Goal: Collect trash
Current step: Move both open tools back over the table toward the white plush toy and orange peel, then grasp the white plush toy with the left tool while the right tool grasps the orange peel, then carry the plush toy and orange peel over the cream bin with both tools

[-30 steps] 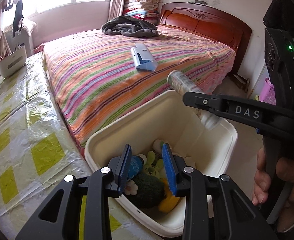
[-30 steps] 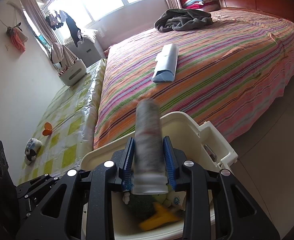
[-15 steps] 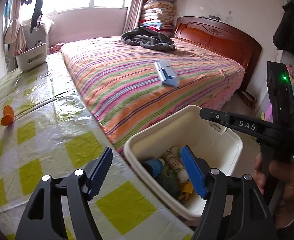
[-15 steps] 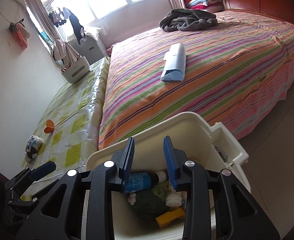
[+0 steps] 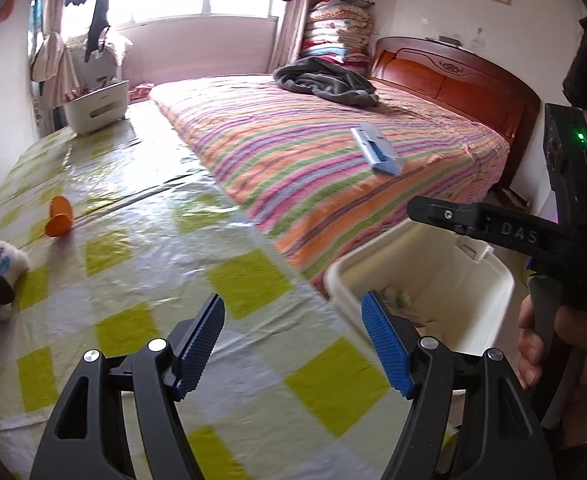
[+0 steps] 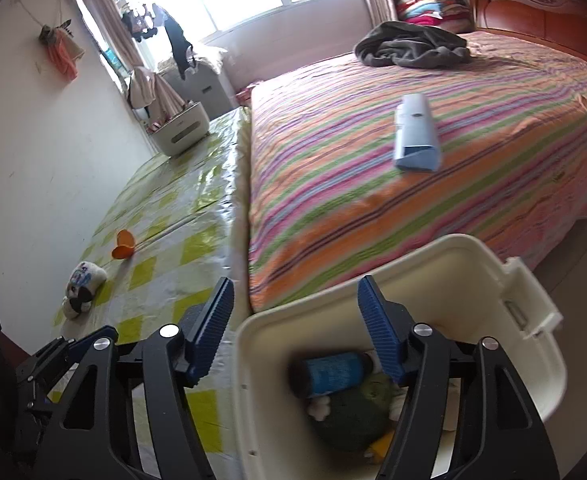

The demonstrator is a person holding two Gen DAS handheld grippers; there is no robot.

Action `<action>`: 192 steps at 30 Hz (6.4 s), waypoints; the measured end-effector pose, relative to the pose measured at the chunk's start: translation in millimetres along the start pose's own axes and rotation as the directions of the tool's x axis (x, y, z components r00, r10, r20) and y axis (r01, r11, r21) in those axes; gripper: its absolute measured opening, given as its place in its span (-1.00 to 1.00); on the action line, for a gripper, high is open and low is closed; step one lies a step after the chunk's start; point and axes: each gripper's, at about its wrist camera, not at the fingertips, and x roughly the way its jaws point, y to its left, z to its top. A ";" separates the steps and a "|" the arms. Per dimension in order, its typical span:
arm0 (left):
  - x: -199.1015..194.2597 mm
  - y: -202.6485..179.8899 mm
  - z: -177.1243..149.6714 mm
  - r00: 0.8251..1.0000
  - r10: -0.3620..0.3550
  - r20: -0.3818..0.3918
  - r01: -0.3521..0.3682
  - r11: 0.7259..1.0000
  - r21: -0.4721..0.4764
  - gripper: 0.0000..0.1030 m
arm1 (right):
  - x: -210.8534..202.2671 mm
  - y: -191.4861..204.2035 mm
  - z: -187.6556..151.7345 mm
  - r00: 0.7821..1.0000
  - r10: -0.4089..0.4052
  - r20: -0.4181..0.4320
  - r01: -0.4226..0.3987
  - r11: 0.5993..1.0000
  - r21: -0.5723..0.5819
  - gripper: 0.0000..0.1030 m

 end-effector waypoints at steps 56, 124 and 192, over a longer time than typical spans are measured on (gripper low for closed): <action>-52.4 311.5 -8.1 0.976 0.216 0.018 -0.186 0.876 -0.446 0.36 | 166.1 277.5 7.9 0.961 0.178 -0.211 -0.235 0.929 -0.285 0.45; -30.3 187.7 -1.3 0.995 0.087 0.040 -0.073 0.960 -0.271 -0.43 | 101.8 147.8 3.0 0.977 0.085 -0.196 -0.136 0.955 -0.263 -0.57; 22.3 -72.0 3.4 0.983 -0.175 -0.056 0.180 0.978 0.102 -0.42 | -29.1 -72.8 -7.1 0.993 -0.105 0.047 0.101 0.991 0.089 -0.10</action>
